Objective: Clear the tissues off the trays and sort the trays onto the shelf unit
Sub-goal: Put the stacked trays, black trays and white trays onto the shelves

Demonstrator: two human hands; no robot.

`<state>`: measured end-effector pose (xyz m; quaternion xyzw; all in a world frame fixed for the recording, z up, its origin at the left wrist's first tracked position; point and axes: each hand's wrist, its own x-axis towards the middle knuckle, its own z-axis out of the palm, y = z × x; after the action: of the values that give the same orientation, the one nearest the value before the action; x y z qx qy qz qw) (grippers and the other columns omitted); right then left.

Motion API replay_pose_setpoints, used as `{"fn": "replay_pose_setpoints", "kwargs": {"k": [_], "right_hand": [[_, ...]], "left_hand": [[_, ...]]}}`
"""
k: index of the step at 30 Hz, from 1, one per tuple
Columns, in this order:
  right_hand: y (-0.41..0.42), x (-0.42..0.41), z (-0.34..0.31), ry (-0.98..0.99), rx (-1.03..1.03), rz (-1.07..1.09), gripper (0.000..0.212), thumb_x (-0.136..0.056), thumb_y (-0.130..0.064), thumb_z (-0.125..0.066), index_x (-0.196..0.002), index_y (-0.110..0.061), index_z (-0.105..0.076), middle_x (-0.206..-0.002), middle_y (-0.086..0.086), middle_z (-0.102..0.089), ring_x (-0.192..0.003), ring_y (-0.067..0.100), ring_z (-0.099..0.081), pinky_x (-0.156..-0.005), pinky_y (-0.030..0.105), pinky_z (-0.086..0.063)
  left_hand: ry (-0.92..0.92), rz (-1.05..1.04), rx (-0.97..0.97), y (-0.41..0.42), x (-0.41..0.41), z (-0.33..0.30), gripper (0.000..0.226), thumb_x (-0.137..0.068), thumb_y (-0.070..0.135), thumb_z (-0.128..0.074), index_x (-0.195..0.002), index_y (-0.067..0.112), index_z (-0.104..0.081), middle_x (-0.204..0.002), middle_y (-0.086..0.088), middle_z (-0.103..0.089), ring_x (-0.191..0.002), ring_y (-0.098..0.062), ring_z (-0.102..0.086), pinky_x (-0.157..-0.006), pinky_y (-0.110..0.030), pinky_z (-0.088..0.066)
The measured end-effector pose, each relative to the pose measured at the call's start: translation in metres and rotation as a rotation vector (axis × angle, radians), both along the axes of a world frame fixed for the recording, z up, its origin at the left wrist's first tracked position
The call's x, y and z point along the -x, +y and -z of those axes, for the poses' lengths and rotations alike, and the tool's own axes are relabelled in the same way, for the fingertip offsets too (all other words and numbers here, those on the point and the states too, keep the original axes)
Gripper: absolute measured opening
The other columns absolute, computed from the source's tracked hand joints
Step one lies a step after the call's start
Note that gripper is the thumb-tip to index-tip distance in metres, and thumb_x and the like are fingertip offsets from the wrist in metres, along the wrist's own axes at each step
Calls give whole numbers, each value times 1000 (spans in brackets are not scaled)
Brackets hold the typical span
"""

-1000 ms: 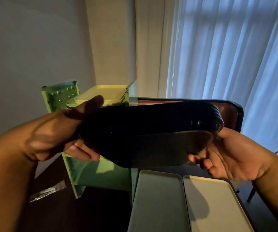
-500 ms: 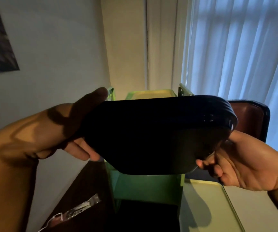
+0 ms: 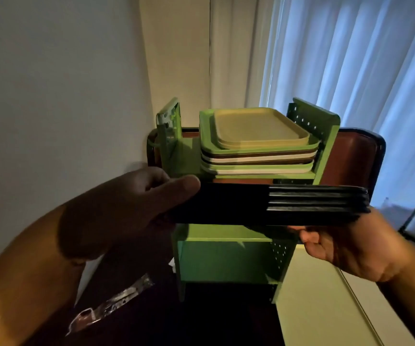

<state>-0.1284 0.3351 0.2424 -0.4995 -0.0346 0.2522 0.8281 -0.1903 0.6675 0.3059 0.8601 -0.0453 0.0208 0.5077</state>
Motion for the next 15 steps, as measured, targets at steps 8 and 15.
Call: {"fn": "replay_pose_setpoints", "kwargs": {"k": [8, 15], "right_hand": [[24, 7, 33, 143, -48, 350, 46, -97, -50, -49, -116, -13, -68, -107, 18, -76, -95, 32, -73, -76, 46, -62], [37, 7, 82, 195, -161, 420, 30, -95, -37, -54, -107, -17, -73, -104, 9, -76, -84, 25, -75, -66, 36, -63]], "left_hand": [[-78, -120, -215, -8, 0, 52, 73, -37, 90, -64, -78, 30, -59, -76, 6, -71, -61, -7, -67, -48, -18, -46], [-44, -212, -247, -23, -12, 118, 64, -42, 65, -83, -95, 35, -62, -81, 10, -67, -70, -1, -64, -58, -15, -46]]}}
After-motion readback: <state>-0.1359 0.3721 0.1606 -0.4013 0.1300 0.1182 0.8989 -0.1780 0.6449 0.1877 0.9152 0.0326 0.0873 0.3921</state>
